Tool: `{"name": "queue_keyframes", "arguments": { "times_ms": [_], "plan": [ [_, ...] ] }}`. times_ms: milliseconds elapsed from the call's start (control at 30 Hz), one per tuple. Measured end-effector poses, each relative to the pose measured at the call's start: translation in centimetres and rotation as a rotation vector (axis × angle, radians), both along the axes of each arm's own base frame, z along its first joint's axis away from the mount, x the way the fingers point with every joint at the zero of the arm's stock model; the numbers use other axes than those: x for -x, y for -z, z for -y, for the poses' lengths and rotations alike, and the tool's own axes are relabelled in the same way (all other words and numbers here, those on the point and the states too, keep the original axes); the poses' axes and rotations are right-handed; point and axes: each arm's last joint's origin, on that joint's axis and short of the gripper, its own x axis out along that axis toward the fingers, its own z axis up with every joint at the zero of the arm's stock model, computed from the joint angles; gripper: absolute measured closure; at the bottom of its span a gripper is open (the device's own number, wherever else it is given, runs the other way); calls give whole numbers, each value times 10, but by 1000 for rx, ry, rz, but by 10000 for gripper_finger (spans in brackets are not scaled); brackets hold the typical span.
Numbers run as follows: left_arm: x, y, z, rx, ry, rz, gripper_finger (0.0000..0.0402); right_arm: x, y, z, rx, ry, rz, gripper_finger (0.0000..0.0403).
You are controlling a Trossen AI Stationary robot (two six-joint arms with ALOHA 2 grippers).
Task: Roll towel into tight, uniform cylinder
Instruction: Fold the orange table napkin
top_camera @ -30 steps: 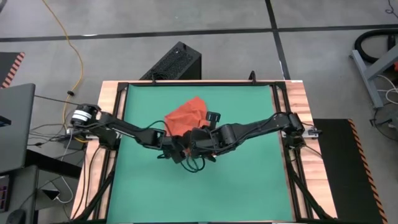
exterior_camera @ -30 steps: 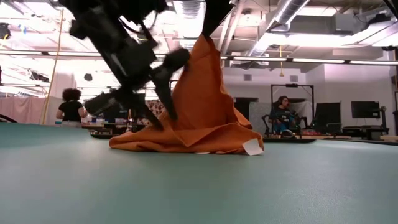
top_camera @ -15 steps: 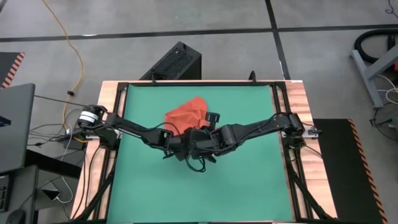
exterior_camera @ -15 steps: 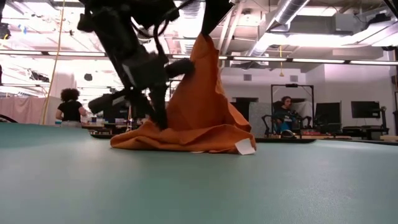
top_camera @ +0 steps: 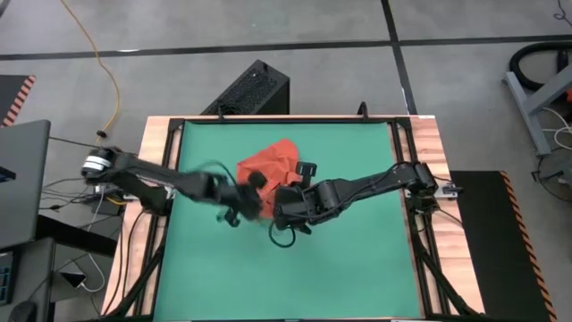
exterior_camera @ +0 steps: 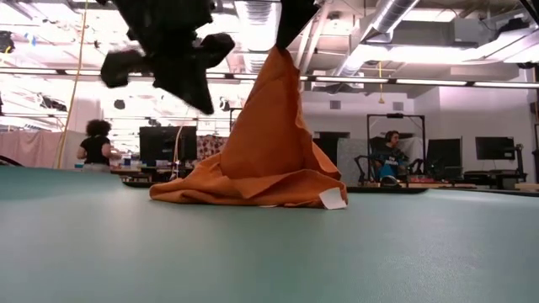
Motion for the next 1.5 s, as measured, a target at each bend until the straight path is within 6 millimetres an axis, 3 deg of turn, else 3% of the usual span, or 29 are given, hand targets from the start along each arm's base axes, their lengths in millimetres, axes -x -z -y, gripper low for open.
{"name": "queue_keyframes", "arguments": {
  "times_ms": [100,233,400,500,633,700,900,1033,1167,1400,1500],
  "plan": [
    [19,-7,-36,182,-44,80,401,1,0,-3,0,-8,-3,400],
    [36,0,-78,227,-163,189,400,2,0,-7,-1,-19,-3,400],
    [35,22,-92,416,-23,190,371,2,1,-10,-24,-33,-9,400],
    [30,34,-87,434,3,130,342,2,0,-10,-25,-33,-4,400],
    [14,47,-76,510,-201,114,307,1,0,-7,-47,4,26,400],
    [11,54,-63,528,-215,60,299,1,0,-6,-51,16,29,400],
    [6,59,-1,214,-118,27,317,1,0,-6,-41,4,19,400],
    [1,57,31,60,57,99,353,1,0,-6,-28,-14,8,400],
    [-12,68,33,-50,76,142,395,1,0,-7,-28,-17,8,400],
    [-30,105,21,-170,56,89,401,1,0,-8,-29,-25,3,400],
    [-29,110,22,-212,15,8,401,2,0,-9,-31,-29,-2,400]
  ]
}}
